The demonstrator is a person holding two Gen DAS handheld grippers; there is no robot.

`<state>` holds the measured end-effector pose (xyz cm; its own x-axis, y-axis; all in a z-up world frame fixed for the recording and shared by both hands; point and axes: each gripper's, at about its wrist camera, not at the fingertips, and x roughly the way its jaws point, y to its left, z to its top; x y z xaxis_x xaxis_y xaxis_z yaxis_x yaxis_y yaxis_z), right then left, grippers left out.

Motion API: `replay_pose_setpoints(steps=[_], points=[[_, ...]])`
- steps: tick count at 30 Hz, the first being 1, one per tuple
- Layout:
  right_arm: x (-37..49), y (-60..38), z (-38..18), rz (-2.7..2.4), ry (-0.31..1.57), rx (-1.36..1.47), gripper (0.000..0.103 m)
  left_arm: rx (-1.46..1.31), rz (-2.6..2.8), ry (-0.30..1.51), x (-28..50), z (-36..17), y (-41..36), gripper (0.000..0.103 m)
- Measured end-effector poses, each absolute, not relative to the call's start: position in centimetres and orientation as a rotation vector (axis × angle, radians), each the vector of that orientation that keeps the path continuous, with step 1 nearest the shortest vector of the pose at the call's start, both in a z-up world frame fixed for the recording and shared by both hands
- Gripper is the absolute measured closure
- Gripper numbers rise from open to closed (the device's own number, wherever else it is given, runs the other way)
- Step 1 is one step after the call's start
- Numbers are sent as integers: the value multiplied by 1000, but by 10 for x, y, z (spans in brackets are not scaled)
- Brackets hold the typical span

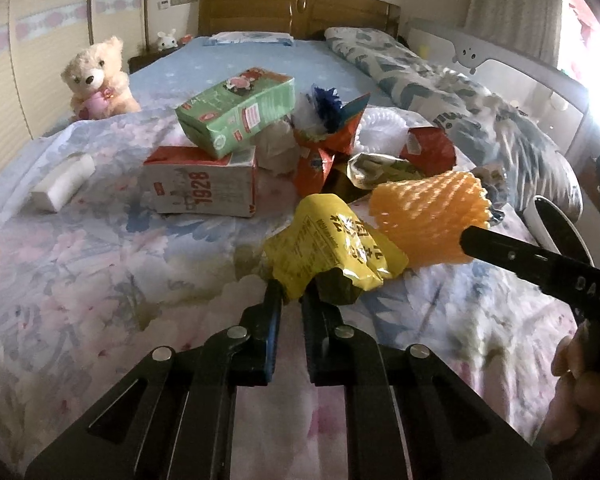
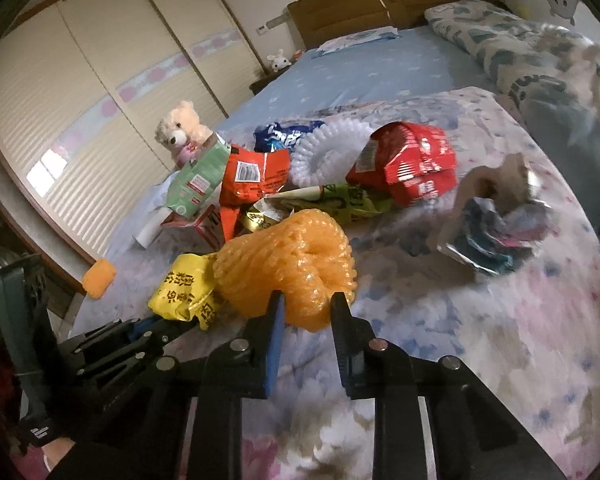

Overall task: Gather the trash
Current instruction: 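Grasp the yellow snack bag with the left gripper while the right grasps the orange foam net, then carry both items over the black bin and open both grippers to drop them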

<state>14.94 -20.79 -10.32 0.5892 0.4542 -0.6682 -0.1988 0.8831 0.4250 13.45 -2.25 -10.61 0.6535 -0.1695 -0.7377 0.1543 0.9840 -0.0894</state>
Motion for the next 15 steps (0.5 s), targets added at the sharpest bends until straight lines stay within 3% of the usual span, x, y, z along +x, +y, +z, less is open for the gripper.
replay_pose_setpoints(steps=[15], points=[[93,-265,-74,289,765,395,82,38,-298,786,109,-77,-75,94]])
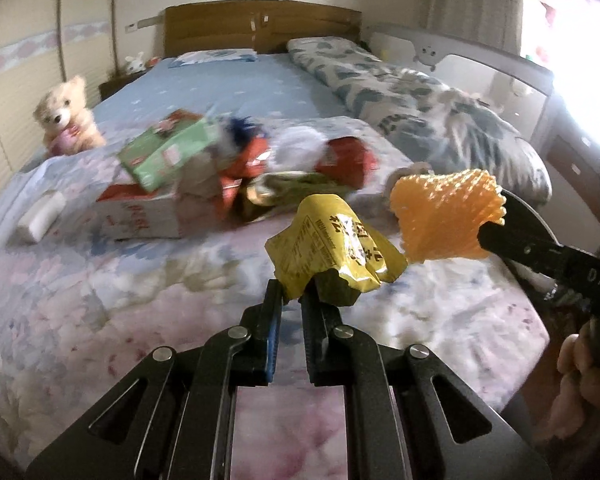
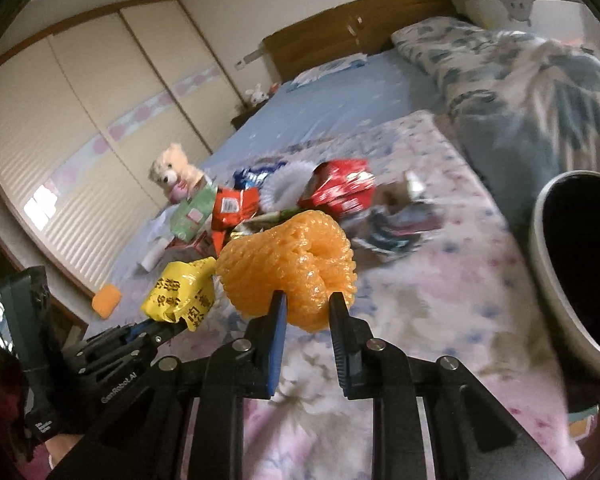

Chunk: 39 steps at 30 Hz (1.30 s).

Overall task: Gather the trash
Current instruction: 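Carry both items over the black bin and open both grippers to drop them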

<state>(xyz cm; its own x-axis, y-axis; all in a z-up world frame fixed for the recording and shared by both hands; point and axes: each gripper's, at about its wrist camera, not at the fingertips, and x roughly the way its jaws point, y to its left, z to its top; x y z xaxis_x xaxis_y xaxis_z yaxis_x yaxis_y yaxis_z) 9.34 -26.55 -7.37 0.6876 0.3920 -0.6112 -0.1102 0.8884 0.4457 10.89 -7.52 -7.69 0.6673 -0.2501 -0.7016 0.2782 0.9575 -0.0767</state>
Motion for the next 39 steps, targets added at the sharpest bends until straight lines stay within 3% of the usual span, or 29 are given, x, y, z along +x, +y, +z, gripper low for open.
replay_pose_setpoints(steps=[39], points=[[21,-462,-75,-119,683,518,82,243,-624,784,107,-63,-287,94]])
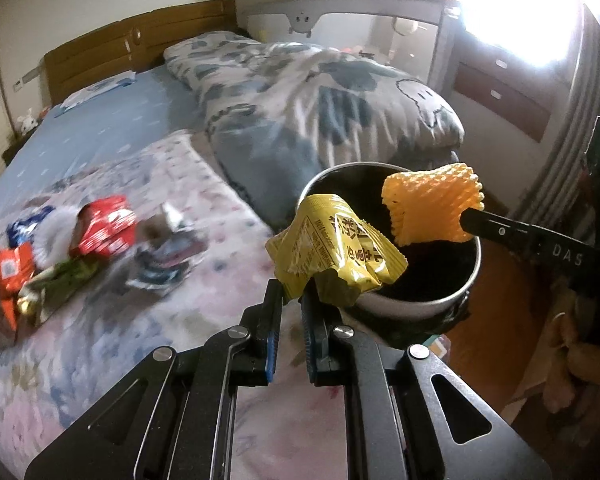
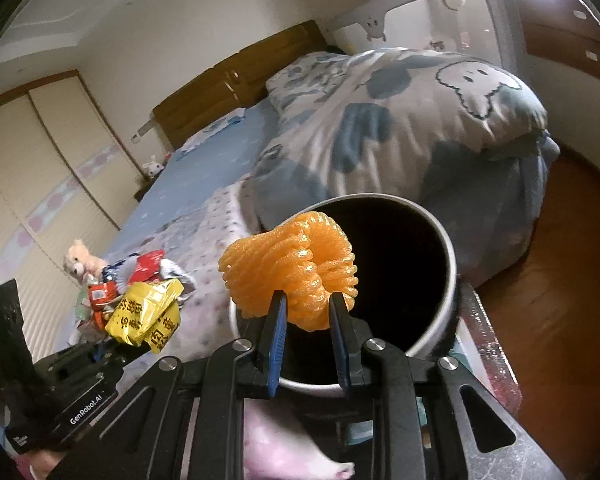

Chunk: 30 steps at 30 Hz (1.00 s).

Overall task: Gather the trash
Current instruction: 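Carry both items over the black bin and open both grippers to drop them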

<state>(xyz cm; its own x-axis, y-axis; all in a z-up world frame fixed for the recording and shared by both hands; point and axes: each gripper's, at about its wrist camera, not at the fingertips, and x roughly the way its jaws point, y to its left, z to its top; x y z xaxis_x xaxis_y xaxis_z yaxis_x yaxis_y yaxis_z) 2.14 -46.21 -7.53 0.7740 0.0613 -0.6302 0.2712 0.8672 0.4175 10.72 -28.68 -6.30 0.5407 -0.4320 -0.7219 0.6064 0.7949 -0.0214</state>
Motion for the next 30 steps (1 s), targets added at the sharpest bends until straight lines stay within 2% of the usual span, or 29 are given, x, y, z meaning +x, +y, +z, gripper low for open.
replay_pose_setpoints(steps=[20,22,23,25,27,30], points=[[30,-502,-92,-180,740,537,82,315,-664,834,128,-79,-346,93],[32,-503,-93,-177,745,539,81,320,-663,842,130,-81,-349,90],[33,-503,-93,-175,748,538,78,321,-663,848,130,-81,-350,88],[36,-504,-94,-170,757,535,78,316,-659,853,131,-81,-350,64],[37,-505,-94,-177,763,537,70,313,-653,839,130,-80,-350,49],[38,-507,-95,-187,763,544,59,310,-647,832,129,-81,-345,42]])
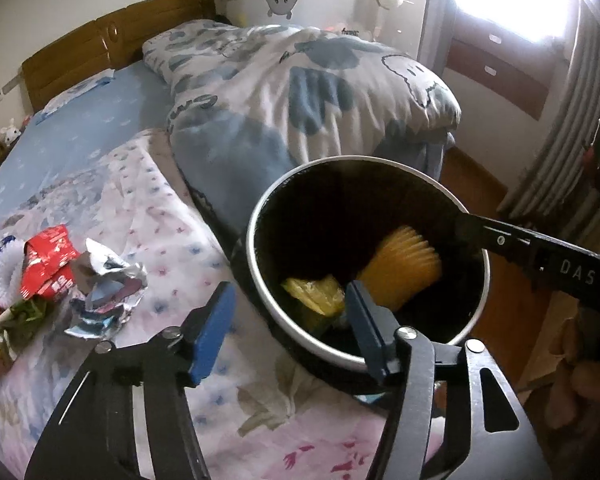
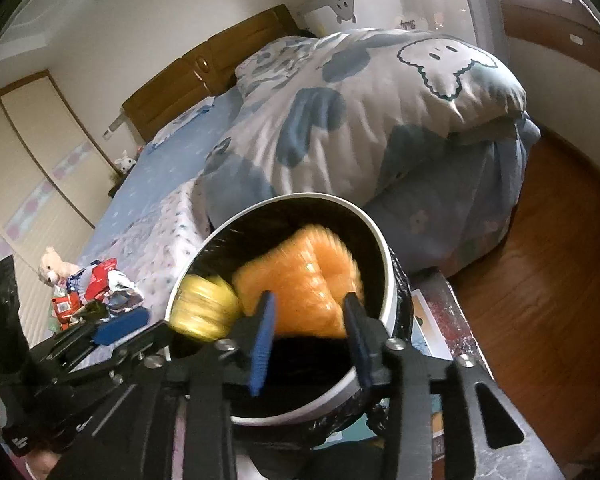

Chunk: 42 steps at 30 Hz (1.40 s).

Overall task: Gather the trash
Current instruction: 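Carry both items over the black bin and open both grippers to drop them, then grasp the red chip bag with the left gripper while the right grasps the foil wrapper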

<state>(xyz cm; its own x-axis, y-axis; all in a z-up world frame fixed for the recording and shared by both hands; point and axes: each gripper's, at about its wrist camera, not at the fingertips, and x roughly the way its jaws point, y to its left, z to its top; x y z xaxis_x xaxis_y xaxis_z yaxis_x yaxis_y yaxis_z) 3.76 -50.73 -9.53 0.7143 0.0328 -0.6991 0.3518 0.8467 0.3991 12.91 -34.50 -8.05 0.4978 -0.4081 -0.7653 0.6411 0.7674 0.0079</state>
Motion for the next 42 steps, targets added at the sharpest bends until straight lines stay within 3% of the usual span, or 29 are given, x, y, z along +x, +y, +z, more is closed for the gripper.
replay_pose_setpoints(steps=[4,8,11,42], points=[[34,-506,-94,-193,750,551,52,287,-626,833,126,-81,-328,33],[32,-500,-89,-186,725,557,31,244,-589,842,125,-84,-303,32],[32,-490,-84,-172,710,551,24,210,-555,850,124,-86,-280,32],[82,-327,-77,105,754,420,21,-40,-218,853,130,-92,-82,32]])
